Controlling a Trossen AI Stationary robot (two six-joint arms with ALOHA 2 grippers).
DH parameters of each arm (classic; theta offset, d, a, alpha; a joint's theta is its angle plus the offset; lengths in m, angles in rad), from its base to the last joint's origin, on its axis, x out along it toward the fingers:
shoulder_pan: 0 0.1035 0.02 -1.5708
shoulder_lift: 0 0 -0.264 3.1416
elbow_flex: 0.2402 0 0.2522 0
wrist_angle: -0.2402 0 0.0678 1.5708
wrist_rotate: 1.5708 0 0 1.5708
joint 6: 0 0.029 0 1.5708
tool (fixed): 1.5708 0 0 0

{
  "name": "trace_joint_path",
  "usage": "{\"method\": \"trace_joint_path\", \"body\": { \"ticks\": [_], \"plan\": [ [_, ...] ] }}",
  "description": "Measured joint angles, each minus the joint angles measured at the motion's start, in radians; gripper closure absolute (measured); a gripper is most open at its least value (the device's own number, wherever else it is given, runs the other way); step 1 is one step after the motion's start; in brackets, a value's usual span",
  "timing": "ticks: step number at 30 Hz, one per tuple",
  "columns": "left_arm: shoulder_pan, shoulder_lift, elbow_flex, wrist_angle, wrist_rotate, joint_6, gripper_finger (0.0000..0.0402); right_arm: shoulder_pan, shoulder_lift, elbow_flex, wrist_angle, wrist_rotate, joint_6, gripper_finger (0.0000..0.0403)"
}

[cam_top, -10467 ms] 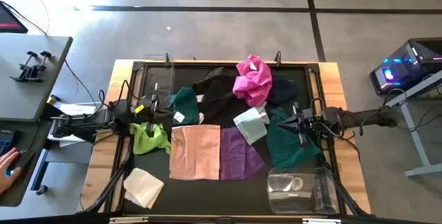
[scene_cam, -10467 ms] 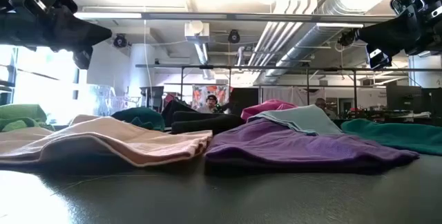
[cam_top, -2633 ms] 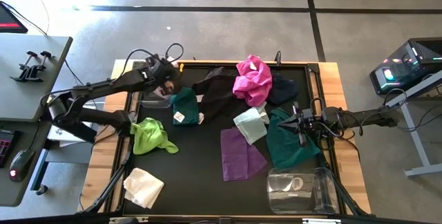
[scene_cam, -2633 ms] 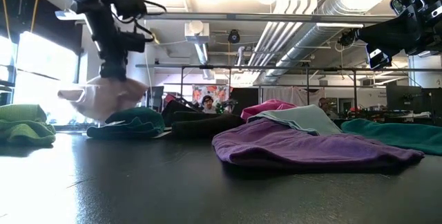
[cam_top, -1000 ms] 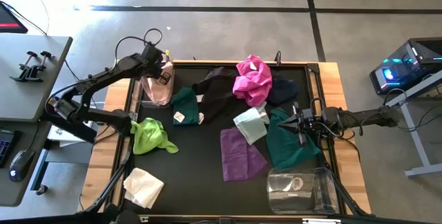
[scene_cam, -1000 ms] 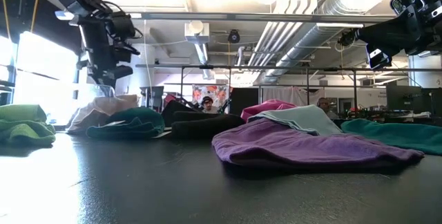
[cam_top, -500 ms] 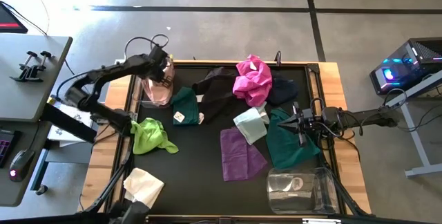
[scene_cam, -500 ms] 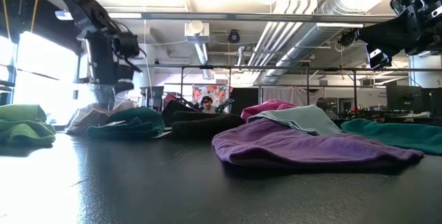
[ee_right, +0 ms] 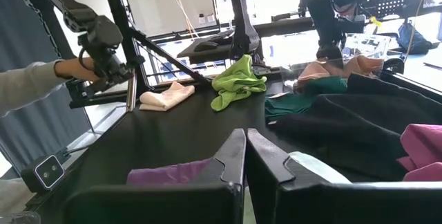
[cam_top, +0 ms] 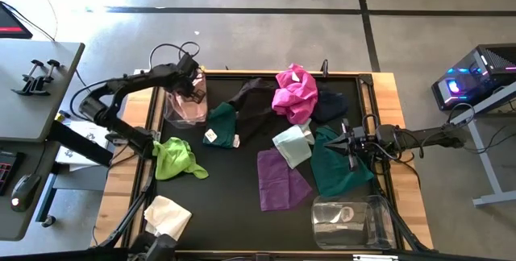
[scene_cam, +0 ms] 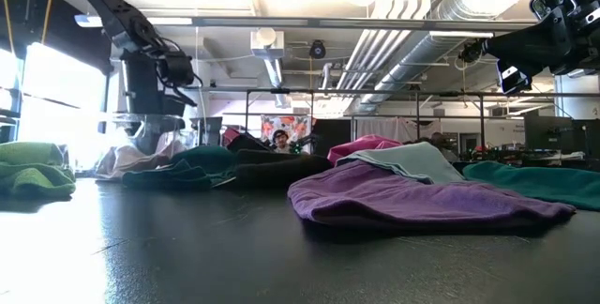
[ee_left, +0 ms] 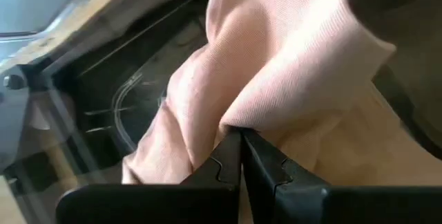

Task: Sort towels by color in basket
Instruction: Put the light orange towel into the top transparent bin, then put the right green towel into the bottom transparent bin

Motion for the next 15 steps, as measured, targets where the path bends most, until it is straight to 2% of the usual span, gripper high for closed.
{"method": "trace_joint_path", "body": {
  "ticks": [11,13,15],
  "plan": [
    [-0.005,-0.246,-0.001,-0.076,-0.004,-0.023,0.0322,0.0,0.0,0.0,0.0,0.0,0.0,0.0401],
    [-0.014,-0.297,-0.001,-0.077,0.026,-0.038,0.0309,0.0,0.0,0.0,0.0,0.0,0.0,0.0401],
    [-0.034,-0.343,-0.001,-0.065,0.105,-0.053,0.0299,0.0,0.0,0.0,0.0,0.0,0.0,0.0401]
  ]
}}
